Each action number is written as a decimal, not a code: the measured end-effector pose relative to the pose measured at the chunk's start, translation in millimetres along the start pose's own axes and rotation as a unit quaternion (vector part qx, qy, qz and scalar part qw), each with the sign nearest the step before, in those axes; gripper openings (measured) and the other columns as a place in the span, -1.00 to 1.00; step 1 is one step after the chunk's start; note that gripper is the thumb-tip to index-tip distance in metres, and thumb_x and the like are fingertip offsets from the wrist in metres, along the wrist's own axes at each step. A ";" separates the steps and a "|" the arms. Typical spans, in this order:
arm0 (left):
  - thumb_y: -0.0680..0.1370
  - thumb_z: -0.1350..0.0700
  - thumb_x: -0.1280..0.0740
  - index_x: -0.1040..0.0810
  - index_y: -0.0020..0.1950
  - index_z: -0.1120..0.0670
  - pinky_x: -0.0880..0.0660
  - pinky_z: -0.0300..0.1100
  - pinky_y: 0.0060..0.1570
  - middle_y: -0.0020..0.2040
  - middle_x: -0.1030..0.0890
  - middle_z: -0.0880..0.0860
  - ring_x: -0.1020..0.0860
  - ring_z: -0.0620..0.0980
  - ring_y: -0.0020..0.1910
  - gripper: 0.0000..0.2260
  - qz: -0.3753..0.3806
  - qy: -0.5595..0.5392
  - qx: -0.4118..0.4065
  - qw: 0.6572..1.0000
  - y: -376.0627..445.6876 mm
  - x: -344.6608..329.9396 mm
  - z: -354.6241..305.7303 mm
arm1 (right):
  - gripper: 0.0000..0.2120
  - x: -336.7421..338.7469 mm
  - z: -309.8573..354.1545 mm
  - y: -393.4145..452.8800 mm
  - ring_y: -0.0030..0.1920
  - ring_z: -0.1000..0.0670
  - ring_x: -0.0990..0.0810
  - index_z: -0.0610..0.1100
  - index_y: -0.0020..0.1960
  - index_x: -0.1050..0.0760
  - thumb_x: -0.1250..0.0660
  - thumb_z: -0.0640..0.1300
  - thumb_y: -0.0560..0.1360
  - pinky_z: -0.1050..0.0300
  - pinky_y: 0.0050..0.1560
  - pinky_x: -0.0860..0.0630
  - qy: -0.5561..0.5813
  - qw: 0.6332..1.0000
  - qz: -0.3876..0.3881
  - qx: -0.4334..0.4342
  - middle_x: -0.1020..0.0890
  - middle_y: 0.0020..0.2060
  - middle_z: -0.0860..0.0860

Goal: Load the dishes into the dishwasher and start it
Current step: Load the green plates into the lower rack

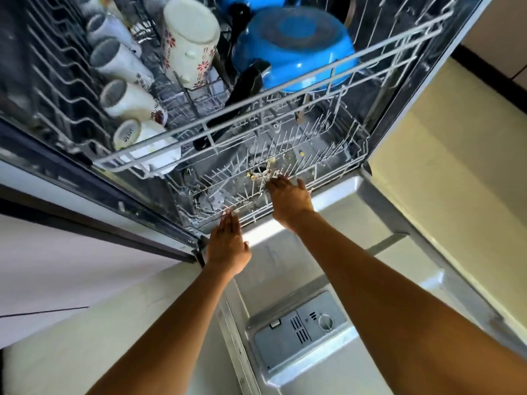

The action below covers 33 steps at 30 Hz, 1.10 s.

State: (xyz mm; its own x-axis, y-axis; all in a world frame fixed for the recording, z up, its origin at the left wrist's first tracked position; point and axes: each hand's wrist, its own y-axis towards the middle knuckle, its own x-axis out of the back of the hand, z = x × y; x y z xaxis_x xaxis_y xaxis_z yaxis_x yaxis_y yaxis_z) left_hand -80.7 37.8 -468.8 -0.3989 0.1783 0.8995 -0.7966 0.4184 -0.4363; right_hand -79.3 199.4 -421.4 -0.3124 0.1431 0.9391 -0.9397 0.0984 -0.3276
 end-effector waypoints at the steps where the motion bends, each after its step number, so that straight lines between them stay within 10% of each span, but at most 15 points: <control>1: 0.63 0.00 -0.11 0.15 0.55 0.23 0.08 -0.10 0.47 0.55 0.12 0.19 0.07 0.07 0.54 -0.36 0.003 -0.002 0.002 1.000 -5.5 -1.6 -3.6 | -0.47 -2.1 0.3 -5.4 0.51 -0.01 -0.03 -0.09 0.50 -0.10 -0.09 -0.26 0.56 -0.17 0.47 0.02 0.005 1.000 0.000 -0.004 -0.15 0.49 -0.02; 33: 0.64 -0.01 -0.10 0.17 0.55 0.20 0.05 -0.13 0.48 0.55 0.18 0.17 0.09 0.06 0.54 -0.37 0.052 -0.067 -0.025 0.996 -240.9 -64.3 -118.0 | -0.46 -43.3 -27.6 -271.2 0.44 -0.08 -0.20 -0.14 0.45 -0.19 -0.17 -0.28 0.49 0.05 0.47 -0.05 0.012 1.000 -0.005 -0.019 -0.30 0.41 -0.09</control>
State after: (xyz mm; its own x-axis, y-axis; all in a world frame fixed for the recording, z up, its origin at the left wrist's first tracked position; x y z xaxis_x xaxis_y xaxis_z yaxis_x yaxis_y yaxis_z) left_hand 190.5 30.6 -418.6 -0.5376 0.1047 0.8366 -0.7252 0.4487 -0.5222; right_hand 192.9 193.7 -376.1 -0.2985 0.1653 0.9400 -0.9367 0.1383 -0.3218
